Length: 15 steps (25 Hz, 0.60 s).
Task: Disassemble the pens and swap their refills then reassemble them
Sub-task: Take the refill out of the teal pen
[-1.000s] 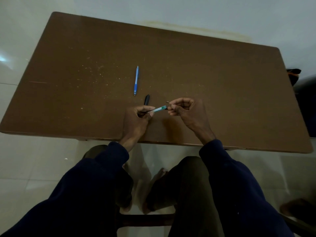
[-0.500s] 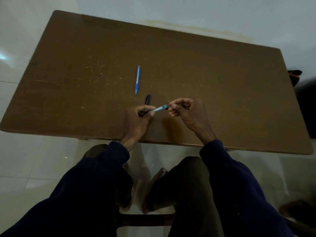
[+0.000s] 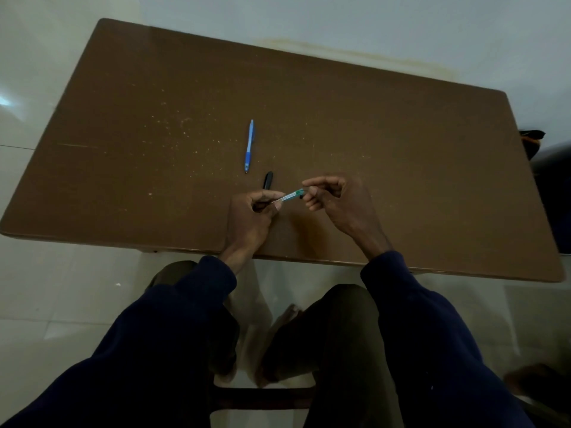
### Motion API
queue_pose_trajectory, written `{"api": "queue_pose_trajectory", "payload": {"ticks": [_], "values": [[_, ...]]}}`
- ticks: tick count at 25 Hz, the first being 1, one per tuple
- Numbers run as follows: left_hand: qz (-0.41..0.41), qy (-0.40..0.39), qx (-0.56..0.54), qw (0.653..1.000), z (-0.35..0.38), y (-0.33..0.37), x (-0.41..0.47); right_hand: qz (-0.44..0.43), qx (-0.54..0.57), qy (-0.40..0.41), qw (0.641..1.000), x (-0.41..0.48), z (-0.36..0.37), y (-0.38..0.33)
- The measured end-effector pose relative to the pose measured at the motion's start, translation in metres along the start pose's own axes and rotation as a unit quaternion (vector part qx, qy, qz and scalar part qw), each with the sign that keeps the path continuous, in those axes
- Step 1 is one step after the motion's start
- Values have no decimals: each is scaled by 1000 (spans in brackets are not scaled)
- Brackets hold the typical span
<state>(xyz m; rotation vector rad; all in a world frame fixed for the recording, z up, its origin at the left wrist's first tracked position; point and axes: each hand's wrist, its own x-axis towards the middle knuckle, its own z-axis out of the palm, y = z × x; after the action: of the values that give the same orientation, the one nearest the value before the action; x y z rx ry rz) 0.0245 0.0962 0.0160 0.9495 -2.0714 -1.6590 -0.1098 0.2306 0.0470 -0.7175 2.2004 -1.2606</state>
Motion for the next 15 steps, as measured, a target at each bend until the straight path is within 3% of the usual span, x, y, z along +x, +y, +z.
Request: {"api": "queue_pose_trajectory", "payload": {"ticks": [15], "values": [[-8, -2, -17, 1000, 1, -3, 2, -4, 1, 14, 1000, -4, -8, -4]]}}
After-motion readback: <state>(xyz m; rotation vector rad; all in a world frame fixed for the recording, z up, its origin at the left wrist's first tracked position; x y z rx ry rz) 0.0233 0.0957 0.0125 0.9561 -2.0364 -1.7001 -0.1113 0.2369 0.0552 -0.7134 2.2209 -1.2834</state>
